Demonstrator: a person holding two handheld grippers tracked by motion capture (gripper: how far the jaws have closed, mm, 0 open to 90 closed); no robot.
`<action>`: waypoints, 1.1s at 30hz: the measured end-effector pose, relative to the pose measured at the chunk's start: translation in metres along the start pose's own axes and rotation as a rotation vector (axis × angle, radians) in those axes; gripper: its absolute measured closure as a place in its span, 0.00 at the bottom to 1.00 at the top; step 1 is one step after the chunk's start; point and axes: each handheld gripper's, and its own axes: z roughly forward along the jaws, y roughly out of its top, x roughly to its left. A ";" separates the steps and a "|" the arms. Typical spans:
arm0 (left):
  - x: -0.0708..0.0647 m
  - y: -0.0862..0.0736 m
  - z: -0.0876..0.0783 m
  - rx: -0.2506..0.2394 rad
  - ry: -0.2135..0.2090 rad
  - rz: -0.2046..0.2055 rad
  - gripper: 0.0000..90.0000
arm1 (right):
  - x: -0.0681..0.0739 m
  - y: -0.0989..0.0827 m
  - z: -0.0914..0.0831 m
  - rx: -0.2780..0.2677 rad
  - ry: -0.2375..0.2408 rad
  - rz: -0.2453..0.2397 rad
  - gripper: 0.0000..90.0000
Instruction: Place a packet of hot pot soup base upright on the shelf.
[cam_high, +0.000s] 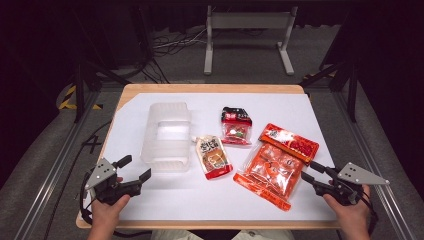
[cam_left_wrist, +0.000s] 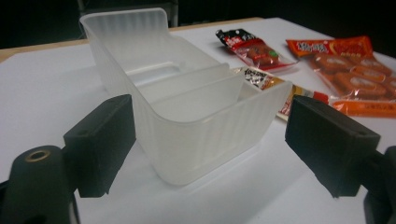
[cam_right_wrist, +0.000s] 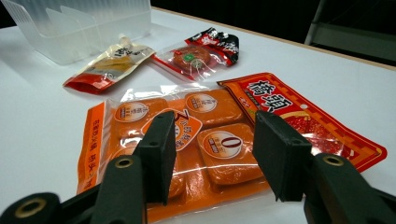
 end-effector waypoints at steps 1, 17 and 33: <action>0.002 -0.001 -0.001 -0.024 -0.009 -0.011 0.18 | 0.000 0.000 0.000 -0.005 -0.001 0.003 0.55; 0.001 -0.002 0.000 -0.032 -0.017 0.012 0.18 | -0.002 0.006 0.001 -0.102 0.007 0.021 0.49; 0.002 -0.003 -0.001 -0.030 -0.009 0.013 0.18 | -0.027 0.031 0.018 -0.158 -0.056 0.024 0.42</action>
